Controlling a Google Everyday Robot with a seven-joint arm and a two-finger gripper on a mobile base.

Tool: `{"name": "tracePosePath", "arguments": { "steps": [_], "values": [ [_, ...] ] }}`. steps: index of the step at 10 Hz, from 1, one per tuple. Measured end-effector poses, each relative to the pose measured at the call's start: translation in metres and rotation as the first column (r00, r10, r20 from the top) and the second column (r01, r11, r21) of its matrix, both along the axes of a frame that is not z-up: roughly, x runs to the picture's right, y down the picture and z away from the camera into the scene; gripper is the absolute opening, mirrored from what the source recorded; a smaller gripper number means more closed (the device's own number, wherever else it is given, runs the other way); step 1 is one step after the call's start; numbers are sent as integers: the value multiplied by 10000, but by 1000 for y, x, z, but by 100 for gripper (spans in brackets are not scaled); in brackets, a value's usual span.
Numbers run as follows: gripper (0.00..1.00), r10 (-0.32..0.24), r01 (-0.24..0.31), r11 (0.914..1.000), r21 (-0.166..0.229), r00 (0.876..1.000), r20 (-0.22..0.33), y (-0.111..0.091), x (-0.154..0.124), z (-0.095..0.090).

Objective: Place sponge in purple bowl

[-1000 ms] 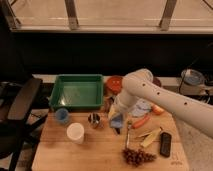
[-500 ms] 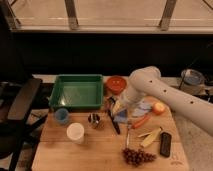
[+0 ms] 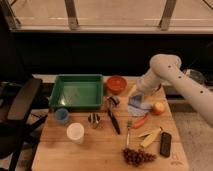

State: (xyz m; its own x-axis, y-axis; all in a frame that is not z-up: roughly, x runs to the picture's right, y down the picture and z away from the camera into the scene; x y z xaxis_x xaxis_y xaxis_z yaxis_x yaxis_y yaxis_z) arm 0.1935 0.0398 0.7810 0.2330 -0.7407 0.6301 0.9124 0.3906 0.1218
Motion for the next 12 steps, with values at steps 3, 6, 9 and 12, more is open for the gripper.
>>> {"name": "tracePosePath", "arguments": {
  "steps": [3,6,9,12],
  "values": [
    [0,942,-930,9954,222,9939,-572,-27,46,20],
    [0,1134,-1116,9933,300,9914,-657,-33,53,24],
    [0,1163,-1144,9929,313,9908,-692,-33,55,24],
    [0,1889,-1821,9793,889,9791,-750,-47,59,41]
  ]
}}
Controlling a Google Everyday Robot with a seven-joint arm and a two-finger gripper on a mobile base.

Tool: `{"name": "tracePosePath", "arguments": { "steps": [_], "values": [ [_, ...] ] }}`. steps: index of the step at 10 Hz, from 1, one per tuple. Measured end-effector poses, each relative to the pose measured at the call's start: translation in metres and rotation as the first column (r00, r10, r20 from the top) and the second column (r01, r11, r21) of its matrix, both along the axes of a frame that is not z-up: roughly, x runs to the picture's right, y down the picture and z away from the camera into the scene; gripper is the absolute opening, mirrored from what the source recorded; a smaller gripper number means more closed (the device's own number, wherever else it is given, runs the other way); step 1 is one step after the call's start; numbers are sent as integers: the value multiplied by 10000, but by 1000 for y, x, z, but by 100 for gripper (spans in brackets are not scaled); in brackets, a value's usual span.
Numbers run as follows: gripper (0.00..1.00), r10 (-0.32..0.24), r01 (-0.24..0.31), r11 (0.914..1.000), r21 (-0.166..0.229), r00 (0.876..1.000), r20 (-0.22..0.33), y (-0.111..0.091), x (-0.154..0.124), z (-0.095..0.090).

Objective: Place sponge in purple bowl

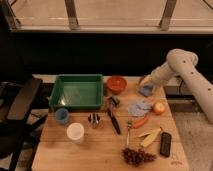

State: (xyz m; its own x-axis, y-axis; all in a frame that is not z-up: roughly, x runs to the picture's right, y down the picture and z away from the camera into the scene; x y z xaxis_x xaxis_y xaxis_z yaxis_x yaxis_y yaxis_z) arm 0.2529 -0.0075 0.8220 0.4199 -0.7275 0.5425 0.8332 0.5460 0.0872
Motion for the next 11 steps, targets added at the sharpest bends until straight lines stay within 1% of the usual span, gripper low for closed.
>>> {"name": "tracePosePath", "arguments": {
  "steps": [2,4,5,6,8,9,10,11],
  "values": [
    [0,332,-331,9990,313,9994,-31,-25,-5,25],
    [0,670,-647,9960,623,9971,-354,-47,-1,55],
    [0,798,-763,9946,703,9956,-485,-54,-1,67],
    [0,1035,-984,9924,741,9923,-685,-58,6,79],
    [0,1577,-1520,9864,624,9824,-997,-60,29,96],
    [0,1768,-1713,9834,593,9785,-1059,-58,34,100],
    [4,2006,-1955,9791,563,9736,-1090,-56,40,104],
    [13,2251,-2204,9740,530,9678,-1126,-54,51,107]
  ]
}}
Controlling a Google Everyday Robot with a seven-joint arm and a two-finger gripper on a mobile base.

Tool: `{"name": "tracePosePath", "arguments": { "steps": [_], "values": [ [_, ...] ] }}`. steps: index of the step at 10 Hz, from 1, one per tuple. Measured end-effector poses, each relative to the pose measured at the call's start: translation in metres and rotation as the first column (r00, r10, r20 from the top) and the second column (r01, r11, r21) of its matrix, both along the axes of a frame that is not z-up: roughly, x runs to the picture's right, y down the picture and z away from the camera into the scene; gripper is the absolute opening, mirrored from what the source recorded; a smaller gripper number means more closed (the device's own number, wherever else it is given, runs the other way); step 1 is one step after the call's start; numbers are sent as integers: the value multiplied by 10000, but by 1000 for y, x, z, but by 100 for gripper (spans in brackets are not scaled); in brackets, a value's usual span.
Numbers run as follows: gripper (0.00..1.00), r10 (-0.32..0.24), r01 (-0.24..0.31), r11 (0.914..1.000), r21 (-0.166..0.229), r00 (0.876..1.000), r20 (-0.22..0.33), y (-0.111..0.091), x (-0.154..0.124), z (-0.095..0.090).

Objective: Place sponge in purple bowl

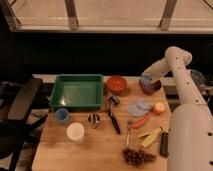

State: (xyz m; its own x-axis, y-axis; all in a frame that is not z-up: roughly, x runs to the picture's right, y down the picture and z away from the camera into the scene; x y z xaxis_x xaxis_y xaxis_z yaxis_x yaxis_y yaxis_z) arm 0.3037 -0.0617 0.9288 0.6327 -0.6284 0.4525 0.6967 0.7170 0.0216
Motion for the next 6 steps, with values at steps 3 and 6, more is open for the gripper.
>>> {"name": "tracePosePath", "arguments": {
  "steps": [3,6],
  "values": [
    [45,431,-430,9990,-99,9990,107,4,14,6],
    [73,573,-561,9982,-214,9965,607,12,21,4]
  ]
}}
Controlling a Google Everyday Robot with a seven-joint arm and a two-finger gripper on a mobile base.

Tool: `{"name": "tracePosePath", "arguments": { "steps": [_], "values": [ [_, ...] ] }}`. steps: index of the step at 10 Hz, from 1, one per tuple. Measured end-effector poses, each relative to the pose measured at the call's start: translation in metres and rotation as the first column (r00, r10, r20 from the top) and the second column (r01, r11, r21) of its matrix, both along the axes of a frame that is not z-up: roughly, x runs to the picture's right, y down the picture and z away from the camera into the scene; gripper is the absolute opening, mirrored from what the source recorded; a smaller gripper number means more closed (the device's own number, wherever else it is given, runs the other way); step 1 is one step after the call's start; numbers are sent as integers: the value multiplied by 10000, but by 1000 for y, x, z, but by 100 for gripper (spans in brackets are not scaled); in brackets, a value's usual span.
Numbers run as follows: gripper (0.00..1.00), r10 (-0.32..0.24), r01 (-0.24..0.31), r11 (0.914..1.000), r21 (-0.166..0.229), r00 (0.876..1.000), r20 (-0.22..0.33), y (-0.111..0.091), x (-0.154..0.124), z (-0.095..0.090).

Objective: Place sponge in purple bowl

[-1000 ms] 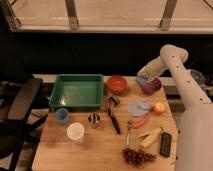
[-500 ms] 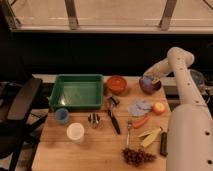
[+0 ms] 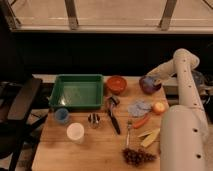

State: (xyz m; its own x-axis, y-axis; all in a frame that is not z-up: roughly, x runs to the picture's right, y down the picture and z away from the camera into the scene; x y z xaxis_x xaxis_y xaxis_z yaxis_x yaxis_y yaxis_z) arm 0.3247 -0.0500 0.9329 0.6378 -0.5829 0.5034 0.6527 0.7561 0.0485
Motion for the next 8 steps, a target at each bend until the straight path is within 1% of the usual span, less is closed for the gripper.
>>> {"name": "tracePosePath", "arguments": {
  "steps": [1,2,3,8],
  "values": [
    [79,-88,87,10000,30,9995,293,1,-3,-3],
    [80,-232,232,9997,2,9979,601,4,-8,-7],
    [80,-282,283,9996,1,9972,698,5,-10,-8],
    [80,-282,283,9996,-2,9972,695,5,-10,-8]
  ]
}}
